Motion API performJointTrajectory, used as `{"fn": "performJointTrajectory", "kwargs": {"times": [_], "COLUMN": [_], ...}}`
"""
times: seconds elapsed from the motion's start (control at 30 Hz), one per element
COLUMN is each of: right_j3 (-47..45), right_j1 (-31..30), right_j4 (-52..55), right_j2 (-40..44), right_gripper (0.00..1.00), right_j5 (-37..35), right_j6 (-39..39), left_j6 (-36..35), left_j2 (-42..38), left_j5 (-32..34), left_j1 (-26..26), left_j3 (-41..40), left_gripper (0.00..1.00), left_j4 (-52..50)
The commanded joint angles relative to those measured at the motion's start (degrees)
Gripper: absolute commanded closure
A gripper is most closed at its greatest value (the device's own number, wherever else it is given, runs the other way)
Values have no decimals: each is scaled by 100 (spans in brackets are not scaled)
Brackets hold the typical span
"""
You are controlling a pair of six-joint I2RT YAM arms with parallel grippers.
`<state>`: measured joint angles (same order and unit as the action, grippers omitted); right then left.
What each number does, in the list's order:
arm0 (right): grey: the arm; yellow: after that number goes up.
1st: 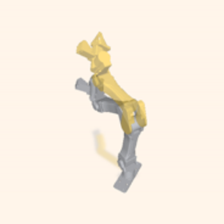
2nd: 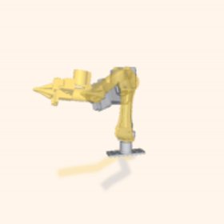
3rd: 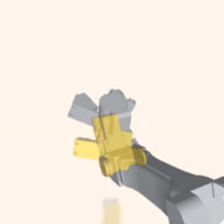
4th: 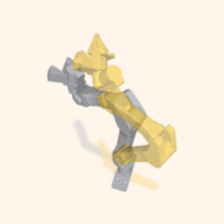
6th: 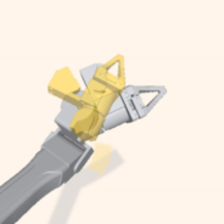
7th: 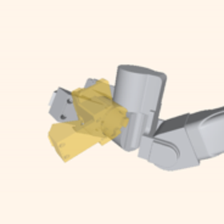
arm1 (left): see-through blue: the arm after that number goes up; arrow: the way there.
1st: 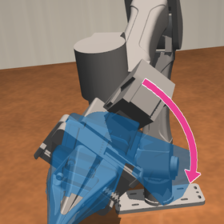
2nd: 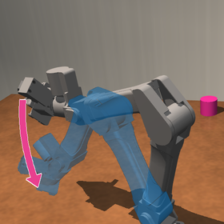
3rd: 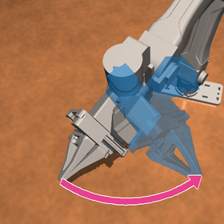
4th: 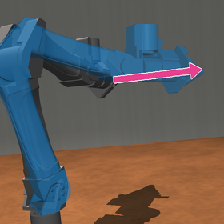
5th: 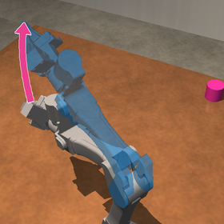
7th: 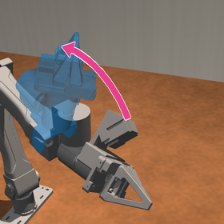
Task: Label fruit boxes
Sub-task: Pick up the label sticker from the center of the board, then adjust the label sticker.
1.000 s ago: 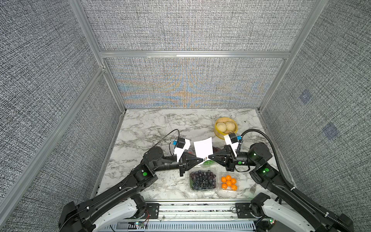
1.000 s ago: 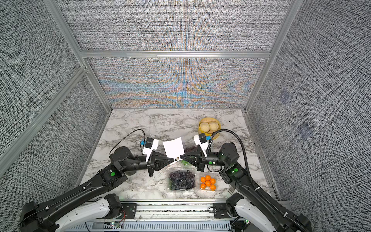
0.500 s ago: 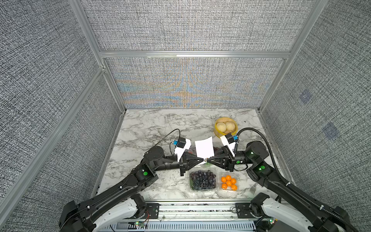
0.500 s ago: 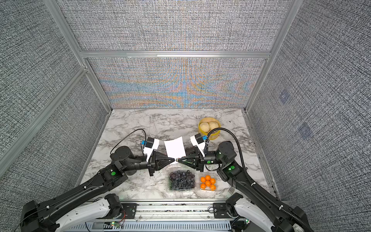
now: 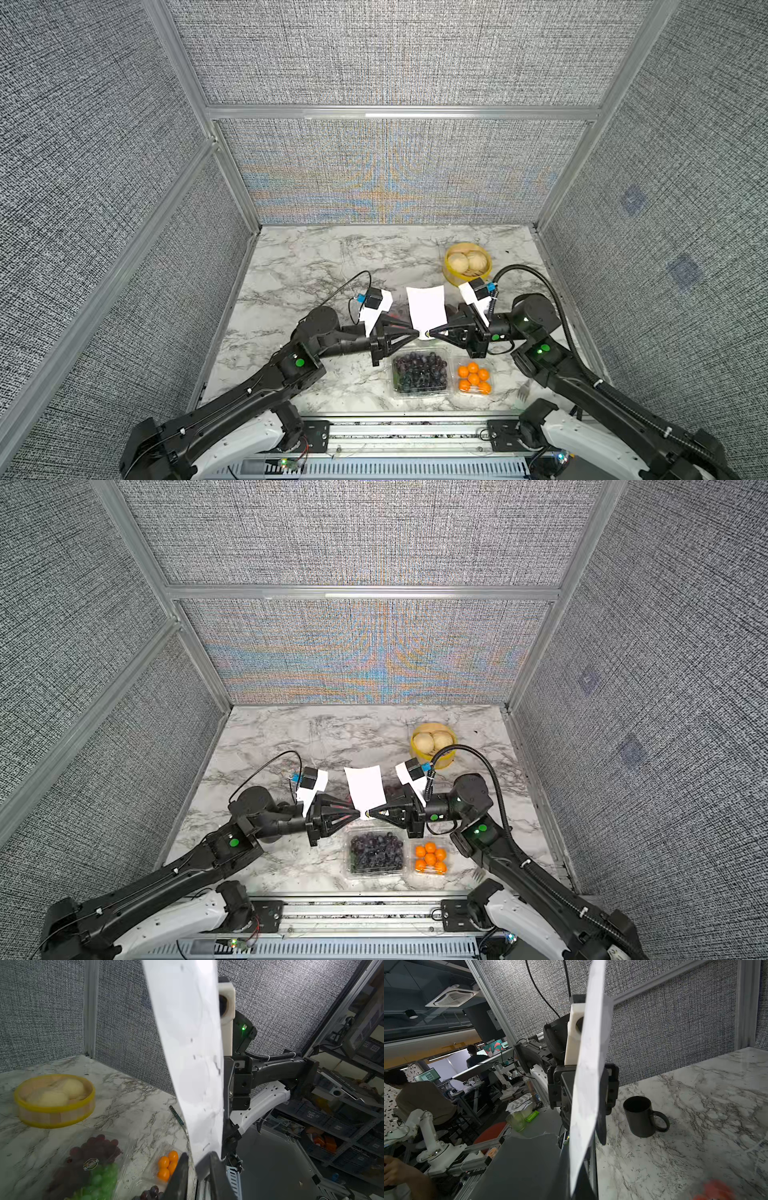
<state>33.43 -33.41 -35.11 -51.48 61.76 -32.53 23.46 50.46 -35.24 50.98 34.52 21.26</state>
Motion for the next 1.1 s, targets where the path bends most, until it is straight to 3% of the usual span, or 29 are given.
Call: {"fn": "performJointTrajectory", "kwargs": {"times": [0.0,0.23,0.4,0.57,1.07], "right_j3": [32,12,5,-16,94], "right_j1": [-8,-16,-17,-50,-78], "right_j4": [-377,-483,-486,-489,-342], "right_j2": [-87,-134,-134,-140,-319], "right_gripper": [100,100,100,100,100], "right_j5": [134,135,138,145,117], "right_j6": [-170,-236,-241,-256,-114], "left_j6": [44,37,22,-78,-21], "left_j2": [-57,-14,96,35,392], "left_j5": [-235,-310,-307,-271,-650], "left_j1": [0,0,1,4,0], "left_j3": [-15,10,46,83,145], "left_gripper": [79,81,93,98,100], "left_j4": [412,476,458,265,467]}}
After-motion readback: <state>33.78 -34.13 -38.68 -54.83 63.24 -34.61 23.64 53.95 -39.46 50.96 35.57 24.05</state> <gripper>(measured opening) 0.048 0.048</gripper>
